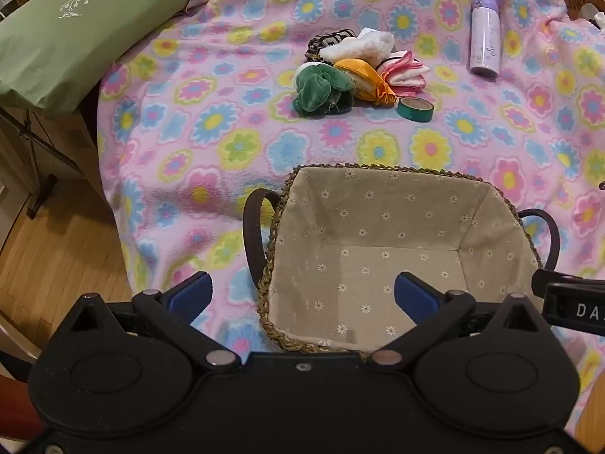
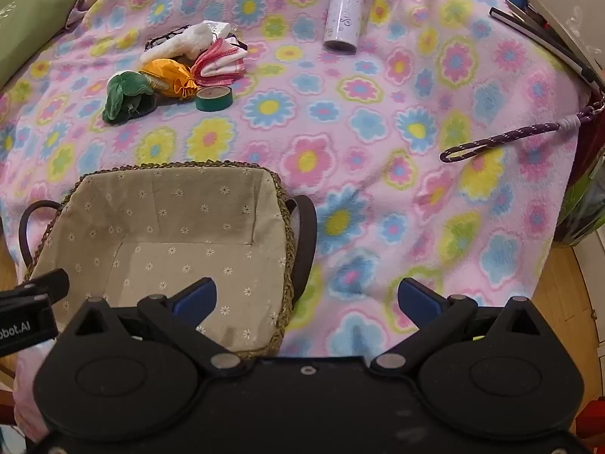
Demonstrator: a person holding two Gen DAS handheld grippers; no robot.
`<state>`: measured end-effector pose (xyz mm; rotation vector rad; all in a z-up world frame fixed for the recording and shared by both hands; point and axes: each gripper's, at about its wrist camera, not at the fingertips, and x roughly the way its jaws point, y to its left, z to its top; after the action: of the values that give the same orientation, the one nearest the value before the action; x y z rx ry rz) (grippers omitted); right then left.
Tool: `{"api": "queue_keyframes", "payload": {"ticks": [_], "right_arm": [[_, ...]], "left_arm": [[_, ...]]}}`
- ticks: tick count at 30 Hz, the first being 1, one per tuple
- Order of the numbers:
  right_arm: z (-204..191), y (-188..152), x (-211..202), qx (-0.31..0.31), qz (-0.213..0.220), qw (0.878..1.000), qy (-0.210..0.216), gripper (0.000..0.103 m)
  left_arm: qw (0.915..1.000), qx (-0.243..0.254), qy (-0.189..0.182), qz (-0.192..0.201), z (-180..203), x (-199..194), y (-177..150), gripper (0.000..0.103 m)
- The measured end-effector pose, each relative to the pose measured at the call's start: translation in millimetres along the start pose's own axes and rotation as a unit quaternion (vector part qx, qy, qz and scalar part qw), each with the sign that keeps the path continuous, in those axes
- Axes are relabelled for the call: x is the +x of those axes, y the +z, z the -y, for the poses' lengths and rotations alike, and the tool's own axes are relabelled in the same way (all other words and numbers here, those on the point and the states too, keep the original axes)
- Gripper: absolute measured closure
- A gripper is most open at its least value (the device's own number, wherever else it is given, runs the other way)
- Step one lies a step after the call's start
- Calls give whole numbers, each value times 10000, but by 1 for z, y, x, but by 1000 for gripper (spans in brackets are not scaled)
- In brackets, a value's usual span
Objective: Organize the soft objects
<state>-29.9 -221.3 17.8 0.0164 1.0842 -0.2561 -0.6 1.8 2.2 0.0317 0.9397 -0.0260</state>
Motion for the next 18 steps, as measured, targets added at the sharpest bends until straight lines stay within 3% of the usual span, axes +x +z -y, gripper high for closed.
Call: {"api": "queue_keyframes", "payload": {"ticks": [18], "right_arm": [[-1, 0, 1, -39, -12, 10000, 78, 0]], "left_arm": [[9999, 22, 56, -93, 2, 3, -2, 3]]}}
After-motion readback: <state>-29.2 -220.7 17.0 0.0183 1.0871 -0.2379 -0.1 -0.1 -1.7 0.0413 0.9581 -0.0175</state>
